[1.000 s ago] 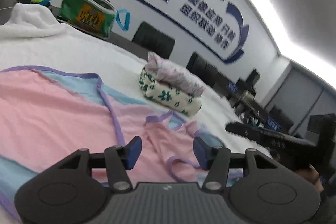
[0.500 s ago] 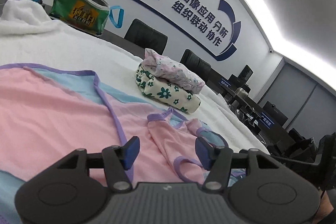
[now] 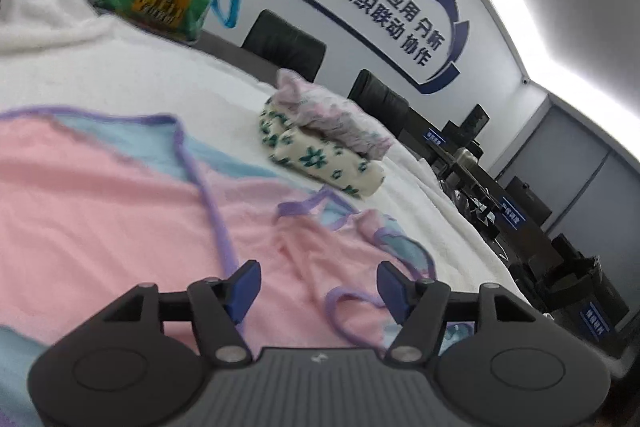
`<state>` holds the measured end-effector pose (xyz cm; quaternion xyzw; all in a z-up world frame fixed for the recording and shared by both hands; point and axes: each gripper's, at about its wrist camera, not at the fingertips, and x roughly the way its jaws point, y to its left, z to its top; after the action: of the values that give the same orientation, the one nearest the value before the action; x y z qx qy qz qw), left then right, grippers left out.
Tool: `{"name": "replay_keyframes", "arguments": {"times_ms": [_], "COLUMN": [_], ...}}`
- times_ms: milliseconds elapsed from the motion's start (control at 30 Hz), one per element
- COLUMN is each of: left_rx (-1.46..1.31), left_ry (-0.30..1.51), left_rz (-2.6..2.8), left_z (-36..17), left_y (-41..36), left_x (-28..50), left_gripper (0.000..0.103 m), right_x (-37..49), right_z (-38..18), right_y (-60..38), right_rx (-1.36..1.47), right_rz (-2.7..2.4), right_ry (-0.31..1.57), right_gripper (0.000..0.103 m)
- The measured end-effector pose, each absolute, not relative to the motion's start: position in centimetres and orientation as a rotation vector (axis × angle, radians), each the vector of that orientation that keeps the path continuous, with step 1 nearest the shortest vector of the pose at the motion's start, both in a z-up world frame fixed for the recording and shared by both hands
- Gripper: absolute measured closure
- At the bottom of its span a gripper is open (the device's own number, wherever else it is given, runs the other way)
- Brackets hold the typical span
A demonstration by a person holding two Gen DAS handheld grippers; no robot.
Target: Fold clothes
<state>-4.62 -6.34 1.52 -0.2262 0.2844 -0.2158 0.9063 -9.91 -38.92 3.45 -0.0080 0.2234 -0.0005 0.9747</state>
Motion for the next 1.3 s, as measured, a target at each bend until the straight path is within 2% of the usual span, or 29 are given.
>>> {"name": "replay_keyframes", "arguments": {"times_ms": [133, 333, 467, 500, 633, 733, 767, 800, 900, 1067, 1167, 1200, 1233, 1300], "left_rx": [-0.35, -0.258, -0.242, -0.234, -0.171, -0.139, -0.134, -0.127, -0.123, -0.05, 0.006, -0.006, -0.024, -0.086], "left_ry": [0.578, 0.602, 0.644, 0.648, 0.651, 0.652, 0.652, 0.652, 0.621, 0.538, 0.554, 0.581, 0.605, 0.653], "left_rz": [-0.416, -0.335, -0.309, -0.307, -0.292, -0.289, -0.29, -0.293, -0.307, -0.372, -0.39, -0.407, -0.437, -0.539], "left_z": [2.6, 1.8, 0.5, 0.2, 0.0, 0.0, 0.0, 0.2, 1.5, 3.9, 3.6, 3.3, 3.0, 2.6], "left_y": [-9.4, -12.4, -13.2, -13.3, -14.3, -14.6, -14.6, -14.6, -14.5, -15.6, -16.9, -17.2, -17.6, -18.8], "left_x": [-4.3, -3.5, -3.0, -2.9, -3.1, -3.1, -3.2, -3.3, -3.9, -4.3, -3.8, -3.7, -3.7, -4.0], "left_gripper": [0.043, 0.044, 0.044, 0.044, 0.044, 0.043, 0.043, 0.043, 0.045, 0.043, 0.044, 0.046, 0.046, 0.047], "right_x": [-8.1, -2.8, 3.6, 5.3, 9.8, 10.8, 10.5, 9.8, 7.7, 2.6, -0.3, -0.9, -1.5, -2.4], "right_z": [1.5, 2.9, 2.2, 1.9, 0.9, 0.4, 0.4, 0.5, 0.9, 1.5, 1.5, 1.4, 1.3, 1.1], "right_y": [-38.8, -40.3, -40.3, -40.5, -43.5, -46.7, -47.0, -47.1, -47.2, -46.7, -46.3, -46.3, -46.3, -46.4], "right_rx": [0.003, 0.08, 0.215, 0.245, 0.409, 0.55, 0.556, 0.541, 0.484, 0.332, 0.257, 0.251, 0.245, 0.224], "right_rz": [0.017, 0.198, 0.39, 0.381, 0.332, 0.263, 0.282, 0.292, 0.335, 0.395, 0.383, 0.388, 0.395, 0.407], "right_ry": [0.492, 0.533, 0.689, 0.716, 0.721, 0.694, 0.687, 0.673, 0.658, 0.648, 0.66, 0.667, 0.673, 0.677], "right_gripper": [0.042, 0.045, 0.059, 0.066, 0.071, 0.069, 0.065, 0.052, 0.042, 0.044, 0.069, 0.088, 0.097, 0.098]}}
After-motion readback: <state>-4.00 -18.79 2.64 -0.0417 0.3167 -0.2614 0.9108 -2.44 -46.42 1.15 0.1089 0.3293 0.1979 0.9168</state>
